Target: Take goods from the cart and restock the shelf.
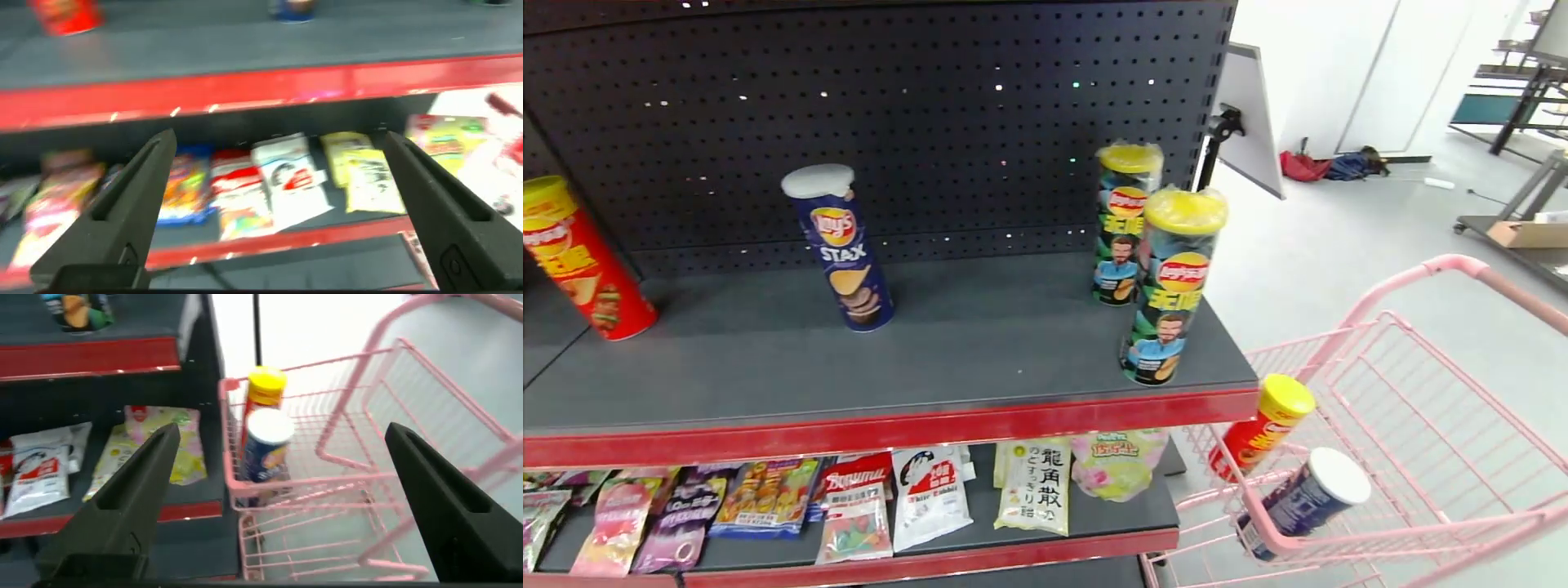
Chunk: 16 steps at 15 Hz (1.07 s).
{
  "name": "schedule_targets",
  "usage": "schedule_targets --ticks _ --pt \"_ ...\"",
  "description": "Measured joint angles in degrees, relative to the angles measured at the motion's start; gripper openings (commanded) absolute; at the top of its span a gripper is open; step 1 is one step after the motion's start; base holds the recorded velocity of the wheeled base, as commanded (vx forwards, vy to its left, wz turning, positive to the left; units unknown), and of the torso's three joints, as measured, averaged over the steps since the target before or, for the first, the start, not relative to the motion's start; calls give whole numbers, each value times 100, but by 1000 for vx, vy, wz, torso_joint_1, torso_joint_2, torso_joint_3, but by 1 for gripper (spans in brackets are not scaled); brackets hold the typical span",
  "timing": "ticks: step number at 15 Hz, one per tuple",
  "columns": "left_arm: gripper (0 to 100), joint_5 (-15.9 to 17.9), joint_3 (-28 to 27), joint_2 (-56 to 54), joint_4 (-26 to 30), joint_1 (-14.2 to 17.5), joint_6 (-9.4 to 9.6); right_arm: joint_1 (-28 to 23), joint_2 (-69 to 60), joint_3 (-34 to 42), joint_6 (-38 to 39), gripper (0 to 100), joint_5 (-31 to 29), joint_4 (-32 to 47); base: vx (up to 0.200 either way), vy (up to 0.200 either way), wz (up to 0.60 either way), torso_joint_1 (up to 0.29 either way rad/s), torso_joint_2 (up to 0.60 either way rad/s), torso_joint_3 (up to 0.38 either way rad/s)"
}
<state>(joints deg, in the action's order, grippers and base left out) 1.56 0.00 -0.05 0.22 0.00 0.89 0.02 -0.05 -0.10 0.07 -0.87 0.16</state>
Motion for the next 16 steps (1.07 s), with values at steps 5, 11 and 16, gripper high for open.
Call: schedule_targets --ticks 5,11,16 --pt "100 10 0 0 -6 13 0 5 0 0 2 100 -2 0 0 0 -360 -1 2 4" --pt "100 10 -2 0 -6 11 -10 5 0 0 4 100 -2 2 0 0 0 -40 93 54" --pt "100 11 0 0 -4 11 -10 5 0 0 11 100 -2 5 0 0 0 -141 364 211"
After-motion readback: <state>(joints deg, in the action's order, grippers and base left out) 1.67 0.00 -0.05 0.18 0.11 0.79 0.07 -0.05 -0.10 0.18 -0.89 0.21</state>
